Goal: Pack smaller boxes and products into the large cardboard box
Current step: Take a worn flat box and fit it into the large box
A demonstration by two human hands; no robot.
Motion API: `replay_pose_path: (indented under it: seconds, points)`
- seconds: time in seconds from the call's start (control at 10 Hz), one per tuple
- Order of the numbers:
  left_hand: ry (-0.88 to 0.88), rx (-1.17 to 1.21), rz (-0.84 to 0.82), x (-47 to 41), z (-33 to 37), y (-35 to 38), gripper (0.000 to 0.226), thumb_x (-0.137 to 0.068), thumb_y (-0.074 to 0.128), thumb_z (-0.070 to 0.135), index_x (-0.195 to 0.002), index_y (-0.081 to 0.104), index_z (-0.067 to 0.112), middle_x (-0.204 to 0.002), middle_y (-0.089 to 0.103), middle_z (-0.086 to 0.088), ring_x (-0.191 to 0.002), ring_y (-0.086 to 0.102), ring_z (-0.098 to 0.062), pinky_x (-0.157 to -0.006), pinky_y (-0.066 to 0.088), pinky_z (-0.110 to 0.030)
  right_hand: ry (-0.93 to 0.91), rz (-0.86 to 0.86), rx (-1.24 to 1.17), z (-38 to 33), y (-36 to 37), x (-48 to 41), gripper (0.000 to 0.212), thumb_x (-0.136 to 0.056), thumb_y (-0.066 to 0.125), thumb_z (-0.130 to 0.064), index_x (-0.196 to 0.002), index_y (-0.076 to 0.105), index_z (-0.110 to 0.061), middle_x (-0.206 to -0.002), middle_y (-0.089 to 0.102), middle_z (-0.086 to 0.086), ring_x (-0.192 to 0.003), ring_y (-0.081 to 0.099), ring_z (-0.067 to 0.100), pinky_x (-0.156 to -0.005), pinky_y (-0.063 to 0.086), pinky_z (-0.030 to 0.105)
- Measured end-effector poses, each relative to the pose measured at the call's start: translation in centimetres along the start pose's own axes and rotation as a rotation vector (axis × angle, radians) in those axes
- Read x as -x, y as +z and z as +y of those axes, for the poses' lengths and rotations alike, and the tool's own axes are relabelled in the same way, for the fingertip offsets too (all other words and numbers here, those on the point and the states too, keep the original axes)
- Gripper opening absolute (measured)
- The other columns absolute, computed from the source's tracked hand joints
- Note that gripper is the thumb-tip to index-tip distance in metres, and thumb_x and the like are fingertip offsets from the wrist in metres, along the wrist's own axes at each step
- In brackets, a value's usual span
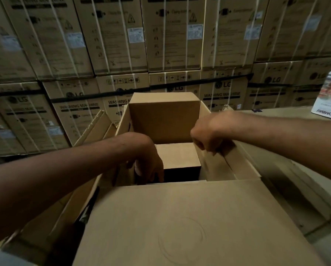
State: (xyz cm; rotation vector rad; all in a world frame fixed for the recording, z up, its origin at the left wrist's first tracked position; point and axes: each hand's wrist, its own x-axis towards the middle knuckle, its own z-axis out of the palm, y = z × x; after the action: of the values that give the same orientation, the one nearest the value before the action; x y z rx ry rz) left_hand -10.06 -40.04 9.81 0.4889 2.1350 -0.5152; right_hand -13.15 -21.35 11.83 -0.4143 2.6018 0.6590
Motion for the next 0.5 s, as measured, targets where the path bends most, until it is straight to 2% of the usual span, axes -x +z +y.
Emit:
replay_pose_path:
  seconds: [0.1, 0.2, 0.3, 0.4, 0.5]
  points:
    - [-0.006, -0.082, -0.111, -0.8, -0.4, -0.4, 0.058, -0.099, 0.061, 0.004, -0.152, 0.044, 0.017, -0.150, 0.052, -0.009, -0.132, 0.053, -0.034, -0.098, 0.051, -0.041, 0.009, -0.044, -0.288, -2.2, -1.3, 0.2, 0.028, -0.094, 0.069, -0.019, -0.121, 0.073, -0.011, -0.098, 0.074, 0.004, -0.084, 0.070, 0.020, -0.065, 0.057, 0.032]
    - [-0.078, -0.054, -0.090, -1.7, -1.1, 0.0, 0.059, -0.099, 0.061, 0.007, -0.154, 0.042, 0.020, -0.150, 0.051, -0.009, -0.133, 0.053, -0.032, -0.099, 0.049, -0.040, -0.058, -0.203, -0.388, -4.0, -1.3, -0.3, 0.032, -0.097, 0.066, -0.023, -0.125, 0.072, -0.010, -0.107, 0.073, 0.007, -0.100, 0.069, 0.024, -0.072, 0.053, 0.033]
    - [-0.108, -0.109, -0.064, -2.8, -1.2, 0.2, 0.068, -0.099, 0.063, 0.015, -0.159, 0.033, 0.024, -0.152, 0.047, -0.008, -0.133, 0.051, -0.032, -0.096, 0.047, -0.039, -0.095, -0.129, -0.496, -5.4, 1.2, -1.7, 0.031, -0.094, 0.070, -0.019, -0.122, 0.074, -0.007, -0.094, 0.072, 0.008, -0.099, 0.070, 0.027, -0.063, 0.052, 0.030]
    - [-0.129, -0.138, 0.090, -3.8, -1.7, 0.0, 0.062, -0.097, 0.067, 0.031, -0.154, 0.043, 0.020, -0.141, 0.057, -0.012, -0.133, 0.054, -0.029, -0.091, 0.054, -0.034, -0.028, -0.161, -0.399, -6.0, 2.4, -2.5, 0.033, -0.096, 0.070, -0.026, -0.125, 0.072, -0.012, -0.100, 0.073, 0.005, -0.100, 0.071, 0.027, -0.074, 0.057, 0.035]
    - [-0.211, -0.023, 0.308, -2.0, -0.9, 0.3, 0.051, -0.097, 0.064, 0.047, -0.130, 0.066, 0.008, -0.117, 0.072, -0.007, -0.121, 0.065, -0.023, -0.081, 0.057, -0.028, 0.013, -0.341, -0.126, -6.8, 3.3, -5.6, 0.059, -0.097, 0.067, -0.022, -0.153, 0.047, -0.019, -0.150, 0.054, 0.010, -0.133, 0.054, 0.031, -0.111, 0.045, 0.045]
